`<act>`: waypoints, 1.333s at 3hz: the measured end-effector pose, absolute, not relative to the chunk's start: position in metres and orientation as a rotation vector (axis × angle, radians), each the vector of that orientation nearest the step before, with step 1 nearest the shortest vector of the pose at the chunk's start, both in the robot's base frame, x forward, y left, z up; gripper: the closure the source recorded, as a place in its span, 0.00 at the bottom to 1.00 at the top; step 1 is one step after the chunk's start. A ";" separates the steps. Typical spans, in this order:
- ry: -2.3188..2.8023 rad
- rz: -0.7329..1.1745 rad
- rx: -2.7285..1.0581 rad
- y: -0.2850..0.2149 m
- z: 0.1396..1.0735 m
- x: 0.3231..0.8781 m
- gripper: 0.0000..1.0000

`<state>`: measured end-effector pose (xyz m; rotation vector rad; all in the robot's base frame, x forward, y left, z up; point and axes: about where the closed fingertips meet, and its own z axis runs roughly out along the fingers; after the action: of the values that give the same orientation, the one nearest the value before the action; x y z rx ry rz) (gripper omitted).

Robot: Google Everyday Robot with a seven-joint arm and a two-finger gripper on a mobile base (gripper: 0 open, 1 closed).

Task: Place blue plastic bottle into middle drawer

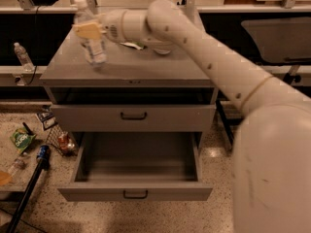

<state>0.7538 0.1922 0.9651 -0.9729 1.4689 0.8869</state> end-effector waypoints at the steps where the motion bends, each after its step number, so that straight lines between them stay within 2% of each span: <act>1: 1.459 0.920 -1.011 0.145 0.976 0.705 1.00; 2: 1.407 1.033 -1.009 0.109 0.958 0.634 1.00; 3: 1.382 1.072 -1.013 0.093 0.944 0.597 1.00; 4: 1.445 1.019 -0.990 0.089 0.877 0.569 1.00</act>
Offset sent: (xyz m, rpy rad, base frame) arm -0.1777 -0.1243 -0.0147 0.1618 0.0496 0.1685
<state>0.5691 0.0887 0.8765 -0.9899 1.4454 1.0191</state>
